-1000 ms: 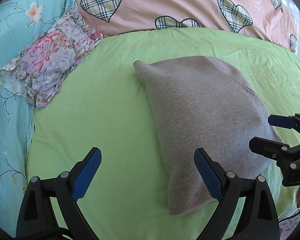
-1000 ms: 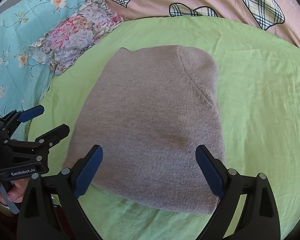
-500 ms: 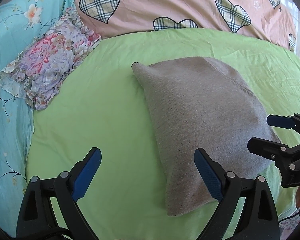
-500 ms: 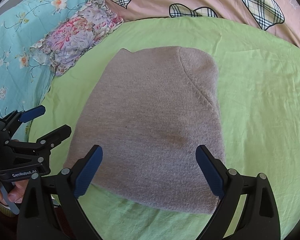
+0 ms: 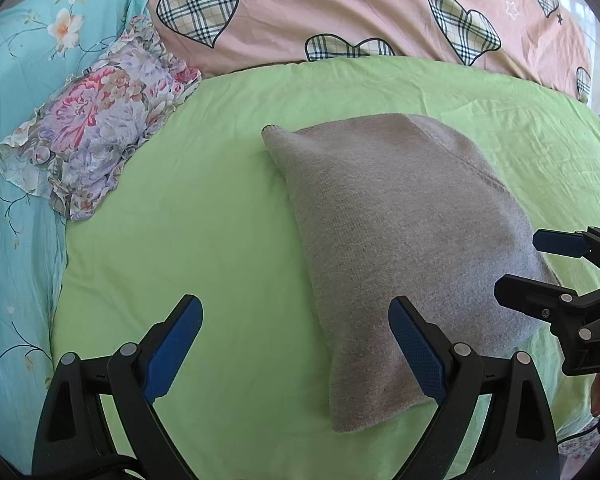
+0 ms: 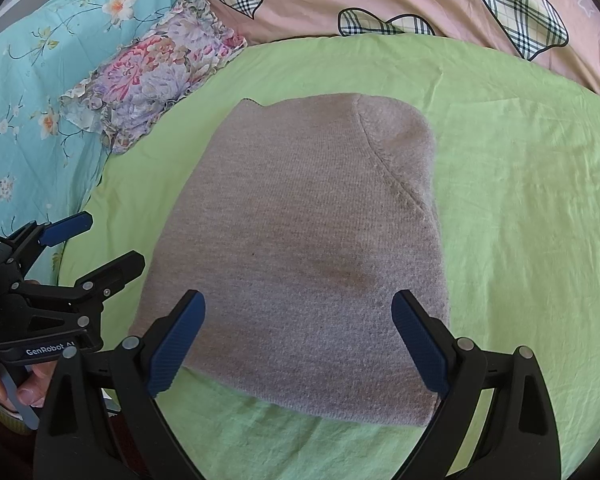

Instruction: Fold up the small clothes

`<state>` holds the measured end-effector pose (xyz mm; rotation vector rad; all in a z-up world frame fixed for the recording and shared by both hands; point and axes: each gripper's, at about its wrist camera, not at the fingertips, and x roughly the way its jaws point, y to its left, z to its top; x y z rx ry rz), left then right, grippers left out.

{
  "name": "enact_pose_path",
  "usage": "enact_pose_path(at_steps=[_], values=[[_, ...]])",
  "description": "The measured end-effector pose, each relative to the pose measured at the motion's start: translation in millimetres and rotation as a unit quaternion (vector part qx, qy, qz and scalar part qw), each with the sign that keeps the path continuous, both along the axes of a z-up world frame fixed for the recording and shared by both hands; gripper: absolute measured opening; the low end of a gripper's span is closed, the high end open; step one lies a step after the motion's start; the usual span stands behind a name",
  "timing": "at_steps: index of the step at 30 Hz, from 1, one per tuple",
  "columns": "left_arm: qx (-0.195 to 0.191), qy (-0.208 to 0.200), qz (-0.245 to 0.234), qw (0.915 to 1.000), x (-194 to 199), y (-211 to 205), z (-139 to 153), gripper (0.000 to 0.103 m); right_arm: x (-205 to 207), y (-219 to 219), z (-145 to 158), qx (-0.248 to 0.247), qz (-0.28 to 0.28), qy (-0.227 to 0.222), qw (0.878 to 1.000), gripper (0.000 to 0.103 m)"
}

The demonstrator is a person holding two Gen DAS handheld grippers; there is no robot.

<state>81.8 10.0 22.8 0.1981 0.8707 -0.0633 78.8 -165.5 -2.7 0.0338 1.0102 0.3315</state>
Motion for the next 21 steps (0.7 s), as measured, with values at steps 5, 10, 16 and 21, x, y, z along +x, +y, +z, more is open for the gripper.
enact_pose_path(at_steps=[5,10,16,21], values=[[0.000,0.001,-0.001,1.0000,0.0,0.2,0.2,0.095,0.0,0.4,0.3,0.000,0.001,0.000,1.000,0.095],[0.000,0.001,0.000,1.0000,-0.2,-0.1,0.2,0.095,-0.6,1.6,0.7,0.000,0.000,0.000,1.000,0.095],[0.000,0.001,-0.001,1.0000,-0.3,-1.2,0.3,0.095,-1.0,1.5,0.4,0.000,0.000,0.000,1.000,0.095],[0.000,0.001,-0.002,1.0000,0.4,-0.9,0.5,0.095,0.0,2.0,2.1,0.001,0.000,0.000,1.000,0.095]])
